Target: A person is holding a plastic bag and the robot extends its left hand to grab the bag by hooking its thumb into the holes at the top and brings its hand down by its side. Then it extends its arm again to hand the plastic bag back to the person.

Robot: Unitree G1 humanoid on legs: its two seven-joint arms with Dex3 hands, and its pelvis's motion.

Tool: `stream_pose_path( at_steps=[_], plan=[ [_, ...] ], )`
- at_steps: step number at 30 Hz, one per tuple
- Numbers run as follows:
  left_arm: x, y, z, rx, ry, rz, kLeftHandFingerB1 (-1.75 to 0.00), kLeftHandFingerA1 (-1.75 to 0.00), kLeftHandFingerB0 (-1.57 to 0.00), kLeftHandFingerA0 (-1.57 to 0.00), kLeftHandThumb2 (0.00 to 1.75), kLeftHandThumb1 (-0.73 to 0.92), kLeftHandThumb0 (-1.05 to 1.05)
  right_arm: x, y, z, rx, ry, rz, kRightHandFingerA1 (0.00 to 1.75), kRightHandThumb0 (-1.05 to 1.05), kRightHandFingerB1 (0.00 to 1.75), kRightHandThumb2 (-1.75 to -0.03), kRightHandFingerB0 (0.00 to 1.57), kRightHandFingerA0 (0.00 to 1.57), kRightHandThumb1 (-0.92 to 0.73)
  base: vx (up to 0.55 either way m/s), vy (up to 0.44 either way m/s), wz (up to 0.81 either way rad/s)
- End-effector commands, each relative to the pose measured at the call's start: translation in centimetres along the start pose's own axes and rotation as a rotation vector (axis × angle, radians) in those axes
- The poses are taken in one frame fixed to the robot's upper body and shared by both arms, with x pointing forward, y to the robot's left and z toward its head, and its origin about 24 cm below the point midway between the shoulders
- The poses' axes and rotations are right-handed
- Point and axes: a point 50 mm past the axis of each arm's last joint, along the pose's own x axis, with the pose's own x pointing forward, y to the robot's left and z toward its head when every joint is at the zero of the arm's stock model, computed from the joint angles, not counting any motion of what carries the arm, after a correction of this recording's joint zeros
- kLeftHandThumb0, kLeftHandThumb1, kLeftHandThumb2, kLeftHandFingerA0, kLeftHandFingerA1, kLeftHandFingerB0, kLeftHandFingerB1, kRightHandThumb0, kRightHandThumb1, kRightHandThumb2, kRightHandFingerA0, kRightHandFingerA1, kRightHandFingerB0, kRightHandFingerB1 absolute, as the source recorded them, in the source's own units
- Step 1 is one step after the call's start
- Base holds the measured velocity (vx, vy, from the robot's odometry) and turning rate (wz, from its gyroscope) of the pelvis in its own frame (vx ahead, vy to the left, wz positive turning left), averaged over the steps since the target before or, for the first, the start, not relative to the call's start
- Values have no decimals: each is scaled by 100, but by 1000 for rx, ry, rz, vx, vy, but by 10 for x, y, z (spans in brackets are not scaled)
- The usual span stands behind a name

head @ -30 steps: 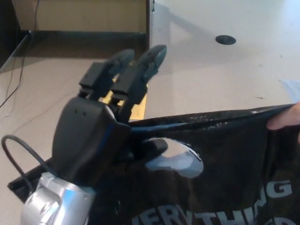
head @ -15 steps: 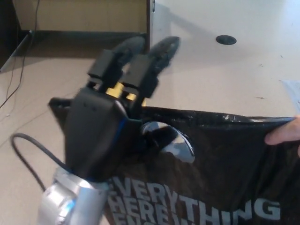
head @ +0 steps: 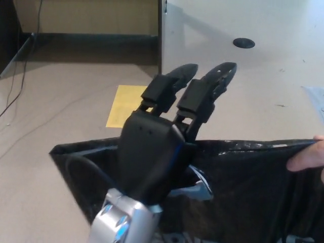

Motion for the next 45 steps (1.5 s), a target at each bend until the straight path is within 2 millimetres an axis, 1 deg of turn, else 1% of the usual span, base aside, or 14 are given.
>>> stream_pose_path(
  at_steps=[1,6,7,8,9,11,14,25,29,36,37,39,40,45],
  plan=[
    [9,-4,-5,53,8,76,-41,-46,-25,-34,68,40,-55,0,-2,-1,17,11,-4,52,-32,44,-61,63,78,-69,0,0,0],
    [15,-4,-12,53,8,100,-31,-39,-28,-45,60,64,-40,2,-3,2,8,6,-11,52,-33,44,-61,64,80,-68,0,0,0],
    [16,-1,-15,0,-18,124,-34,-122,-42,-98,63,74,-30,2,-2,2,20,-2,-15,55,-31,45,-61,65,80,-67,0,0,0],
    [17,0,-16,-9,-23,129,-36,-92,-49,-118,64,77,-27,2,-2,2,21,-2,-15,55,-31,45,-61,65,80,-68,0,0,0],
    [16,0,-18,-14,-35,143,-42,-134,-67,-115,64,80,-20,1,-2,2,21,-3,-12,56,-31,45,-61,65,79,-68,0,0,0],
    [14,2,-21,-14,-58,171,-50,-142,-77,-115,69,76,-18,0,-1,0,21,-2,-6,56,-32,45,-61,64,79,-68,0,0,0],
    [12,6,-26,-16,-78,210,-110,-168,-75,-95,82,68,-8,-1,-2,-1,15,1,-4,55,-32,45,-61,65,80,-68,0,0,0],
    [10,37,-44,-12,-68,342,-124,-169,-71,-91,98,60,-2,-1,-1,-1,-8,0,2,58,-32,44,-61,64,81,-69,0,0,0],
    [8,54,-57,37,-70,388,-106,-163,-82,-95,74,73,-6,-1,1,-2,-3,7,2,53,-31,44,-61,64,80,-68,0,0,0],
    [7,76,-77,100,-66,414,-127,-167,-73,-90,84,68,-5,-1,2,-1,-8,4,8,51,-33,45,-61,65,78,-70,0,0,0],
    [7,82,-82,119,-70,424,-113,-159,-84,-108,88,61,-9,-1,1,0,-7,-2,5,54,-32,46,-61,65,81,-69,0,0,0],
    [6,89,-87,147,-65,433,-113,-166,-81,-92,87,67,-8,0,1,1,-2,1,3,55,-32,45,-61,65,80,-69,0,0,0],
    [6,92,-88,160,-64,433,-114,-158,-83,-110,91,61,-10,1,1,1,0,6,3,55,-32,45,-61,65,81,-69,0,0,0],
    [-3,115,-96,223,-69,456,-128,-172,-82,-92,99,60,-6,4,-3,5,-3,-15,-2,70,-33,45,-60,65,80,-68,0,0,0]
  ],
)
